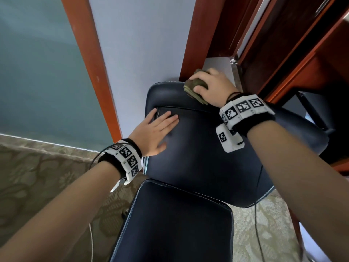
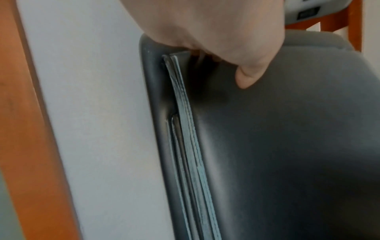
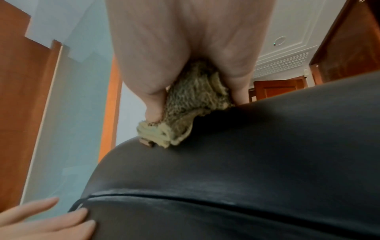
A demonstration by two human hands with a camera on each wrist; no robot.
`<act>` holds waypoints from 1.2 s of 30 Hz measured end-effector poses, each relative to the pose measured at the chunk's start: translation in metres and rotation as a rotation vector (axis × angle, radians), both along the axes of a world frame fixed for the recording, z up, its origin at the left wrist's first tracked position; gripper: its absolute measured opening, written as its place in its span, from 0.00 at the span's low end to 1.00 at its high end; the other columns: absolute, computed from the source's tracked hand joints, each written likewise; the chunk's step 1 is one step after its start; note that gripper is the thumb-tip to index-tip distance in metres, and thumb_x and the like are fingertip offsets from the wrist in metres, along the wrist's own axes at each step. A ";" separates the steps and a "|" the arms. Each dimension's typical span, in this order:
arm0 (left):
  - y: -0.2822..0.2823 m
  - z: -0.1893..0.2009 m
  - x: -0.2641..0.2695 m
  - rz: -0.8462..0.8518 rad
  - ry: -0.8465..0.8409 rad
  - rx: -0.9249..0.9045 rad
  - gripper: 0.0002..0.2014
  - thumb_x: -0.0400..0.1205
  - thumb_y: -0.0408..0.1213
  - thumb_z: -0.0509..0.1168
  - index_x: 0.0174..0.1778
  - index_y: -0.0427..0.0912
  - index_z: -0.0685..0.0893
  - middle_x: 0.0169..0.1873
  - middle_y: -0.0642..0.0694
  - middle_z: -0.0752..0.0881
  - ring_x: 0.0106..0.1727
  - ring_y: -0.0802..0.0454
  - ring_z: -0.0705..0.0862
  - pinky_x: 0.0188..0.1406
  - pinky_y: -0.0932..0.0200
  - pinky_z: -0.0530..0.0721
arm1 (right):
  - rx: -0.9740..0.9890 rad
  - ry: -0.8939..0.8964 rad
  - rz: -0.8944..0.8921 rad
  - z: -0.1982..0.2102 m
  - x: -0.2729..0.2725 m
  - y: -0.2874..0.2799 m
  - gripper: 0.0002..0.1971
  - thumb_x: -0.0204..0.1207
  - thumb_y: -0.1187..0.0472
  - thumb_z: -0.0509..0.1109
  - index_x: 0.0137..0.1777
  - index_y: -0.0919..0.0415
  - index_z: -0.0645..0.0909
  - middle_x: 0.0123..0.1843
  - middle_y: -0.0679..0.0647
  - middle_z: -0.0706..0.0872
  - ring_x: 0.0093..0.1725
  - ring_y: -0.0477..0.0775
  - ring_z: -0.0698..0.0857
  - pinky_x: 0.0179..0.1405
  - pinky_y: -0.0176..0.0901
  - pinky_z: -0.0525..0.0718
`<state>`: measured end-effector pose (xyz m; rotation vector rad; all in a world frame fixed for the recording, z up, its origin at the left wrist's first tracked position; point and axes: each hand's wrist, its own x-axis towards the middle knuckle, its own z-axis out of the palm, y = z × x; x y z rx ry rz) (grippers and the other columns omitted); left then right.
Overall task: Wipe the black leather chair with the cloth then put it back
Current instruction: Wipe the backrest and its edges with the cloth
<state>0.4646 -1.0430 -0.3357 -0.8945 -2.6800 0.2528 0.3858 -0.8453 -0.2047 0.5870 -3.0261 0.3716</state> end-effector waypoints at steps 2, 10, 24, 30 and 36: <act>-0.001 -0.006 0.000 0.012 -0.029 -0.022 0.43 0.65 0.51 0.72 0.75 0.38 0.70 0.74 0.44 0.74 0.73 0.46 0.74 0.73 0.41 0.55 | 0.015 0.016 0.047 -0.002 -0.002 -0.019 0.19 0.79 0.56 0.62 0.70 0.50 0.75 0.69 0.61 0.72 0.69 0.65 0.68 0.71 0.49 0.65; 0.004 -0.001 0.002 0.099 -0.195 -0.076 0.43 0.79 0.53 0.58 0.75 0.47 0.31 0.80 0.52 0.37 0.83 0.52 0.42 0.73 0.47 0.29 | -0.027 0.022 0.159 -0.008 -0.002 -0.028 0.20 0.79 0.57 0.64 0.71 0.49 0.74 0.72 0.58 0.69 0.70 0.63 0.67 0.70 0.48 0.64; 0.014 0.013 0.010 0.192 -0.300 -0.118 0.46 0.80 0.59 0.55 0.80 0.44 0.31 0.81 0.50 0.35 0.82 0.51 0.34 0.72 0.47 0.26 | 0.145 0.025 0.206 -0.013 -0.011 -0.080 0.20 0.80 0.52 0.62 0.72 0.47 0.72 0.74 0.57 0.67 0.72 0.62 0.63 0.70 0.56 0.69; 0.013 0.012 0.008 0.193 -0.286 -0.190 0.46 0.80 0.59 0.53 0.77 0.44 0.26 0.80 0.50 0.30 0.81 0.51 0.33 0.75 0.44 0.29 | 0.083 -0.067 0.222 -0.002 -0.018 -0.057 0.21 0.78 0.54 0.65 0.71 0.45 0.73 0.73 0.59 0.69 0.72 0.63 0.67 0.72 0.52 0.66; 0.017 0.009 0.010 0.196 -0.280 -0.203 0.47 0.80 0.60 0.54 0.73 0.44 0.23 0.71 0.50 0.23 0.81 0.51 0.33 0.76 0.43 0.31 | -0.034 -0.097 0.087 0.009 0.003 0.044 0.20 0.78 0.58 0.67 0.71 0.49 0.75 0.68 0.61 0.71 0.69 0.60 0.71 0.66 0.36 0.62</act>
